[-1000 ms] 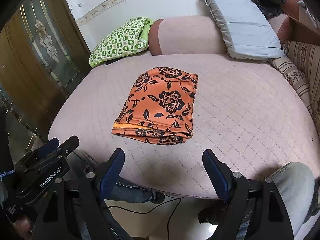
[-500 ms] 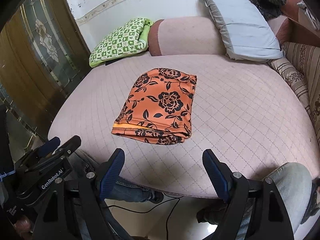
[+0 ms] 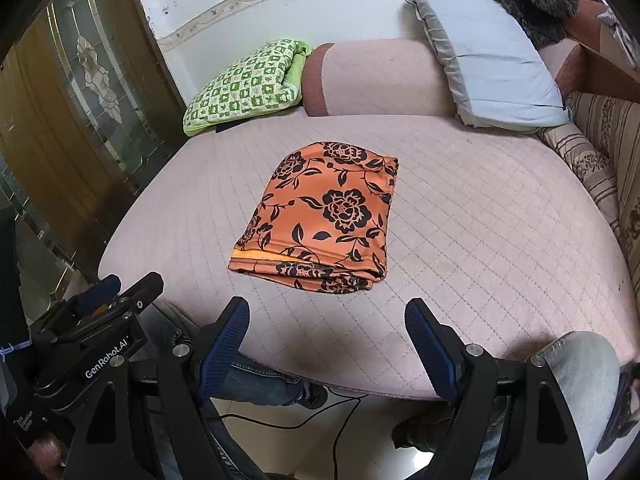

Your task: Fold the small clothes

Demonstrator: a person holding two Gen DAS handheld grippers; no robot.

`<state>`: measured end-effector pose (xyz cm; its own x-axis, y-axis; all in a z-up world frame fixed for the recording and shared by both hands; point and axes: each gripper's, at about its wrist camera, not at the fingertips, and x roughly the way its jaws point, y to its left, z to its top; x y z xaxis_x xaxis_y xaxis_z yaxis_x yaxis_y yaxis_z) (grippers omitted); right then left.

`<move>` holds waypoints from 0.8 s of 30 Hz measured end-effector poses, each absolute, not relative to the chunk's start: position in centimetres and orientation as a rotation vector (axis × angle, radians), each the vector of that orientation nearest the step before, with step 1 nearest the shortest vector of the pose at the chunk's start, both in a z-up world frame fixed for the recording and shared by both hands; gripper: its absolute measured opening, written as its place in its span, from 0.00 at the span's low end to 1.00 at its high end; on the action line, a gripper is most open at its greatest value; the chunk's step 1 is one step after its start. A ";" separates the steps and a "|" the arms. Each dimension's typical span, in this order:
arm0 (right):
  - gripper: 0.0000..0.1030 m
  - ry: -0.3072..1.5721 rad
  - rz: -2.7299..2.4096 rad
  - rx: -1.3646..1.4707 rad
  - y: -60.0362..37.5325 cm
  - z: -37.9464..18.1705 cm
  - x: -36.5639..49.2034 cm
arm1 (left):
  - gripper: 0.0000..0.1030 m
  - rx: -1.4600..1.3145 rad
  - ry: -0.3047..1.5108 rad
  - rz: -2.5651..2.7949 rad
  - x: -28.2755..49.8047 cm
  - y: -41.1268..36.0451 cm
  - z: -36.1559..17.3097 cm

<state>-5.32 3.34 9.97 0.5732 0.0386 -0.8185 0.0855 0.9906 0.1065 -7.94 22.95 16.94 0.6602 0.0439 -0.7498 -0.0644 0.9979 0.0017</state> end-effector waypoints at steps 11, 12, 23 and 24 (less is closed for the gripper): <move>0.79 0.945 -0.047 0.131 3.2 10.5 -5.5 | 0.62 -0.006 0.843 0.058 -8.6 22.2 17.3; 0.79 0.945 -0.043 0.133 3.1 10.5 -5.5 | 0.62 -0.006 0.843 0.059 -8.6 22.2 17.3; 0.79 0.946 -0.042 0.139 2.6 10.7 -5.5 | 0.62 0.029 0.845 0.059 -8.2 21.5 17.1; 0.79 0.947 -0.044 0.139 2.5 10.7 -5.5 | 0.62 0.031 0.847 0.055 -8.1 21.5 17.0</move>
